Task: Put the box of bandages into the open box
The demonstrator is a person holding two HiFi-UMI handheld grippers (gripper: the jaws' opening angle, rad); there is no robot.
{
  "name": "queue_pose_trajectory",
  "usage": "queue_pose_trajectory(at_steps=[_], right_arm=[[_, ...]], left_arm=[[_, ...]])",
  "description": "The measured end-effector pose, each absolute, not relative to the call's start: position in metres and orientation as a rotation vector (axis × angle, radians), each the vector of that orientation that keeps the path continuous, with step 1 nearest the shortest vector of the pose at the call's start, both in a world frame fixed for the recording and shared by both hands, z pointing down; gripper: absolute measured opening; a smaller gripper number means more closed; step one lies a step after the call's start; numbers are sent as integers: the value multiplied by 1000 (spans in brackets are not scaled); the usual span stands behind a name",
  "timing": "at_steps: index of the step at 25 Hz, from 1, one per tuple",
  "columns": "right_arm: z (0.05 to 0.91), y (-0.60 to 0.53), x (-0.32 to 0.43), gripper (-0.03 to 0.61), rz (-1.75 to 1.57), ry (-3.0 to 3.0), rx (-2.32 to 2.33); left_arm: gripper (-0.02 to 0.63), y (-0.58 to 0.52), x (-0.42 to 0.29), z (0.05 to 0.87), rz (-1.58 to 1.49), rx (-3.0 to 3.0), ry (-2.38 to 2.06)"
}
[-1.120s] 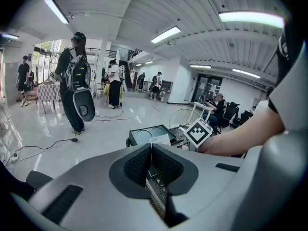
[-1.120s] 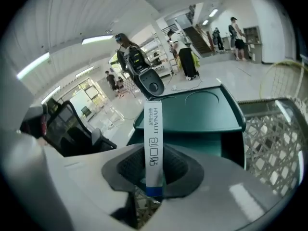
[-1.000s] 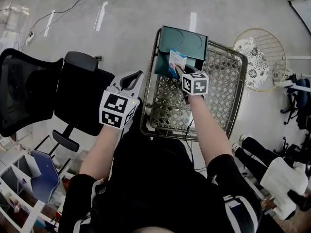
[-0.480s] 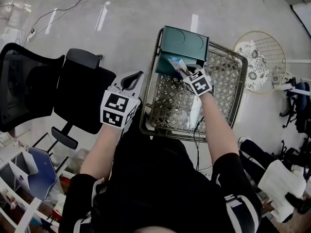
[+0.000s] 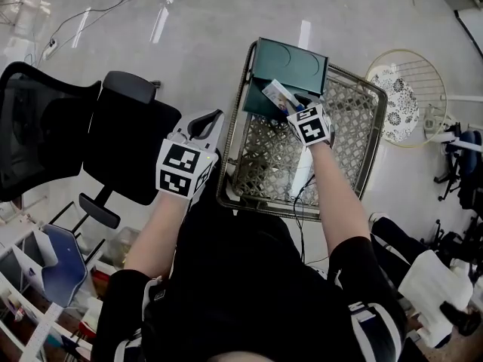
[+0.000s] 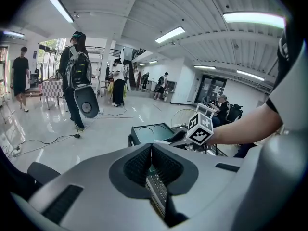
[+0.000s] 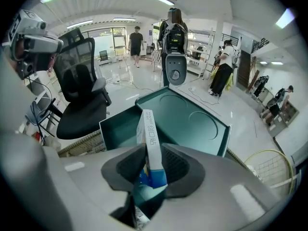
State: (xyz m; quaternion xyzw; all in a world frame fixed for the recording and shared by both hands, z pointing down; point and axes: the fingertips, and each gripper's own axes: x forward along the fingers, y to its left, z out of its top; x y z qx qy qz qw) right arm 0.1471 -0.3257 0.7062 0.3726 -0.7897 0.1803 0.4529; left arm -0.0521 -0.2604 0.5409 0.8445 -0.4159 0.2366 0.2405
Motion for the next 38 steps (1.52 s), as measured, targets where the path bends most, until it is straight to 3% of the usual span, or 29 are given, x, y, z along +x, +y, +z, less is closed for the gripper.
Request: queue_pose_trajectory(at_steps=[21,38], right_arm=[[725,-327,126,156,440,-2002,752],[548,-297,163,85,539,-2147,1225]], left_arm=[[11,-250,-44,557,687,2299,-1102],[11,-281,-22,461,495,2571,-994]])
